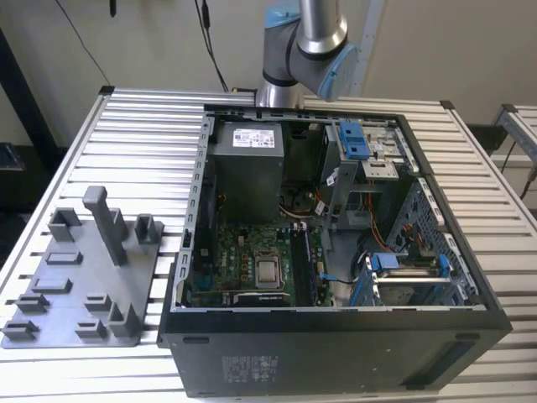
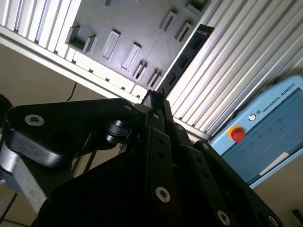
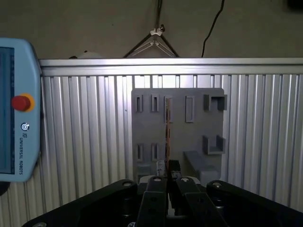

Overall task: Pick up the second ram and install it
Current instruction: 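Pick up the second ram and move it above second insertion slot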

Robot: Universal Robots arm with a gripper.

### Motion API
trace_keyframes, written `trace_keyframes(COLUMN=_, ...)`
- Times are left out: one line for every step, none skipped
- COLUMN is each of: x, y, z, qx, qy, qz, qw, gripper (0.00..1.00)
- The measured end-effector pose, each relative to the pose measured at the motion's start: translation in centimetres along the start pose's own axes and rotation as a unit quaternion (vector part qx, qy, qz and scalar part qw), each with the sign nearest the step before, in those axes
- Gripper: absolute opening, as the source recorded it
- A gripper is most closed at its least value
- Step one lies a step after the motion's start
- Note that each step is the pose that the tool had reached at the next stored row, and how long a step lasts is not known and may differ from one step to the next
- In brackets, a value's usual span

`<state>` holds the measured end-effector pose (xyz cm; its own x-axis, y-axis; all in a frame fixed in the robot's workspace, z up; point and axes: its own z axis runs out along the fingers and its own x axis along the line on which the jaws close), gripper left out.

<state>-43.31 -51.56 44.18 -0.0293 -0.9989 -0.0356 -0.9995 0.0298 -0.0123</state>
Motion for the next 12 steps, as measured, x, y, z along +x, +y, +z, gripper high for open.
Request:
trace_keyframes(x=-0.02, y=-0.21, z=0.0, qx=0.0, qy=-0.0001, qz=0.0, qw=1.0, gripper=0.14)
trace_keyframes(x=-0.03, y=-0.5, z=0.0, qx=0.0, qy=-0.0001, qz=0.0, qw=1.0, gripper=0.14)
trace_keyframes(x=-0.04, y=-0.82, z=0.01, qx=0.0, qy=-0.0002, qz=0.0, qw=1.0, gripper=0.14)
trace_keyframes(x=-0.05, y=-1.15, z=0.01, qx=-0.0001, qy=-0.0002, qz=0.0, qw=1.0, gripper=0.14)
trace_keyframes(x=-0.05, y=-1.46, z=0.02, qx=-0.0001, qy=-0.0002, qz=0.0, qw=1.0, gripper=0.14)
trace_keyframes(x=-0.06, y=-1.79, z=0.02, qx=-0.0002, qy=-0.0001, qz=0.0, qw=1.0, gripper=0.14)
trace_keyframes(x=-0.07, y=-2.13, z=0.02, qx=-0.0003, qy=-0.0001, qz=0.0, qw=1.0, gripper=0.14)
trace_keyframes(x=-0.08, y=-2.48, z=0.03, qx=-0.0004, qy=-0.0001, qz=0.0, qw=1.0, gripper=0.14)
trace_keyframes(x=-0.09, y=-2.82, z=0.04, qx=-0.0005, qy=-0.0002, qz=0.0, qw=1.0, gripper=0.14)
trace_keyframes(x=-0.1, y=-3.15, z=0.04, qx=-0.0006, qy=-0.0003, qz=0.0, qw=1.0, gripper=0.14)
trace_keyframes(x=-0.11, y=-3.47, z=0.05, qx=-0.0006, qy=-0.0004, qz=0.0, qw=1.0, gripper=0.14)
trace_keyframes(x=-0.12, y=-3.8, z=0.05, qx=-0.0007, qy=-0.0004, qz=0.0, qw=1.0, gripper=0.14)
